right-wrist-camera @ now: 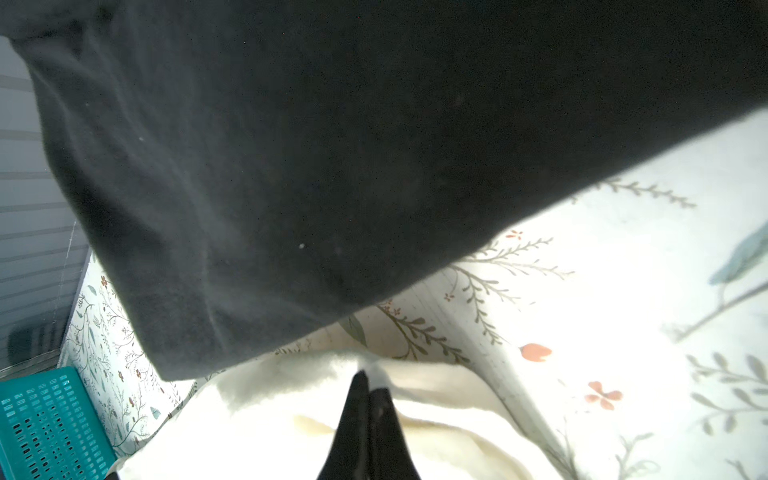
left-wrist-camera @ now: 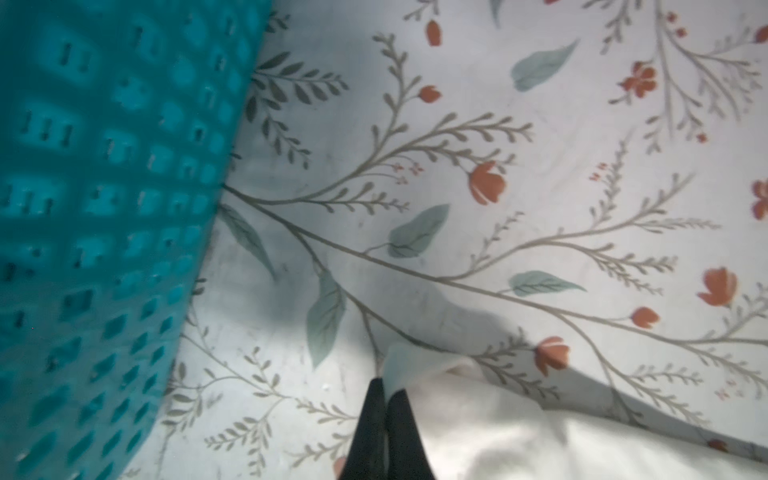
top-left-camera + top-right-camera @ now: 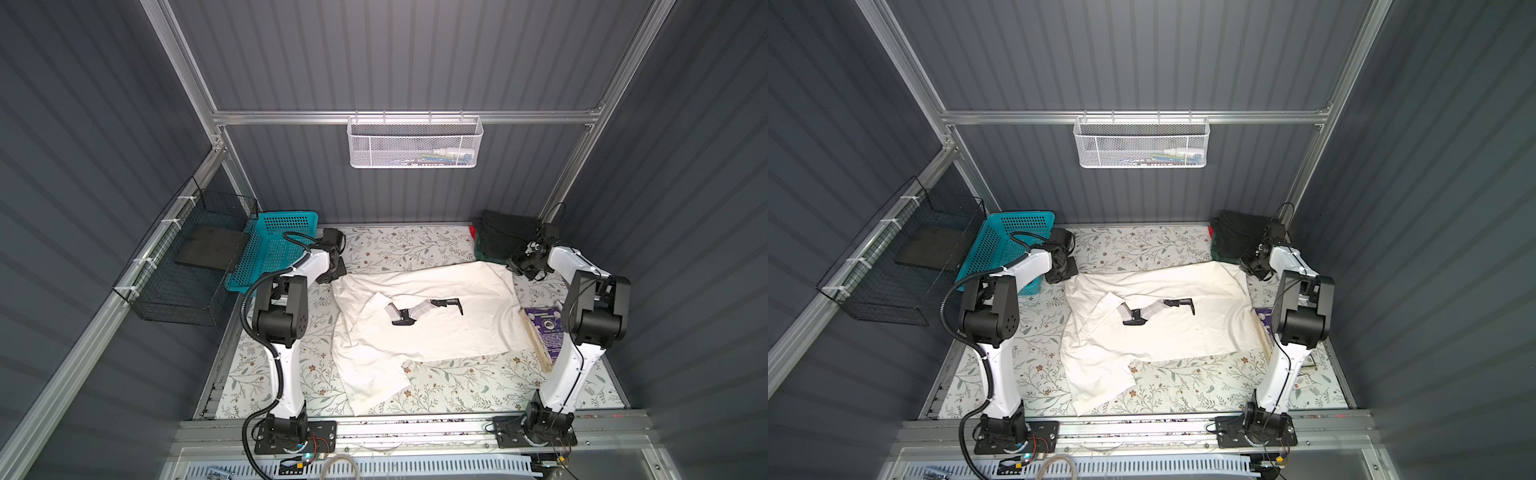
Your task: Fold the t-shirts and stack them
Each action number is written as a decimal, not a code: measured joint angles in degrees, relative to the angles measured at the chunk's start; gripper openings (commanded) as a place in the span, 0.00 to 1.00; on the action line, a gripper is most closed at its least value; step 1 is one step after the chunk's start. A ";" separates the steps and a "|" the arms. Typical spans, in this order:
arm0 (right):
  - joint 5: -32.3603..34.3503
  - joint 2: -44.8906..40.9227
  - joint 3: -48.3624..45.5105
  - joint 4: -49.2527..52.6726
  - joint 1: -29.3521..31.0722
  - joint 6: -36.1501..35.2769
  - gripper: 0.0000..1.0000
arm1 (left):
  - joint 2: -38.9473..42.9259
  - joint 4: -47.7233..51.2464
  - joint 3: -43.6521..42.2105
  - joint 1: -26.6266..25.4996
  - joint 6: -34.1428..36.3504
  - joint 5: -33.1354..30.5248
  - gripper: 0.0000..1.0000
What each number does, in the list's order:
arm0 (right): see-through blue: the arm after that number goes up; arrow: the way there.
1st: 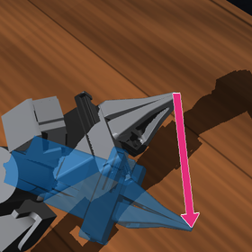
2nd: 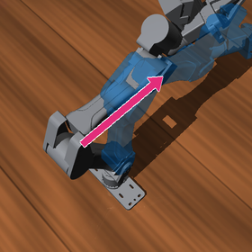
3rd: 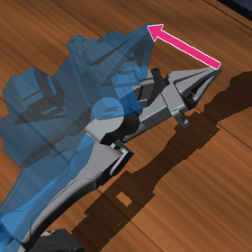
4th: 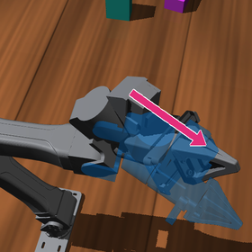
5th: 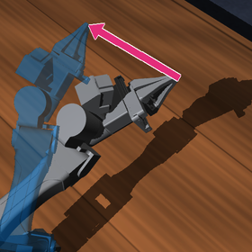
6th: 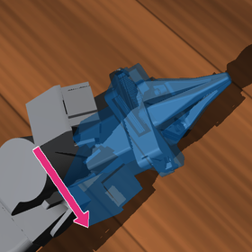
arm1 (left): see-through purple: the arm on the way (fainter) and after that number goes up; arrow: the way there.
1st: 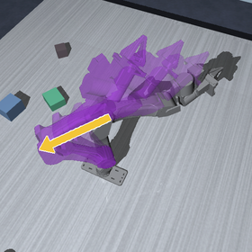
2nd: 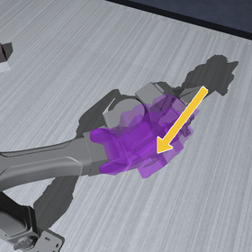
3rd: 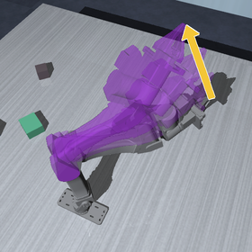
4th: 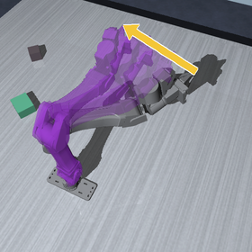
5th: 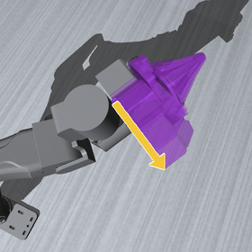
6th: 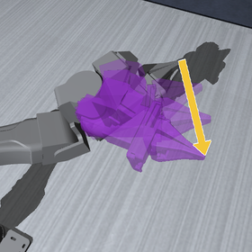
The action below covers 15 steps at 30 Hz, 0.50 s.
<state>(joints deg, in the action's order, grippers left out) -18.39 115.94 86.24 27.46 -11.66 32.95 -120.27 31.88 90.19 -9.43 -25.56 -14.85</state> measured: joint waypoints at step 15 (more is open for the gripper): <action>-1.36 2.64 2.14 1.01 -0.26 -0.04 0.18 | 2.27 0.31 -0.87 4.28 -0.63 2.75 0.00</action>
<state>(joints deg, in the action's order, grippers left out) -19.75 118.58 88.38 28.47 -11.92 32.91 -117.99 32.18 89.32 -5.15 -26.20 -12.10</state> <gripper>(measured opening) 0.050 0.049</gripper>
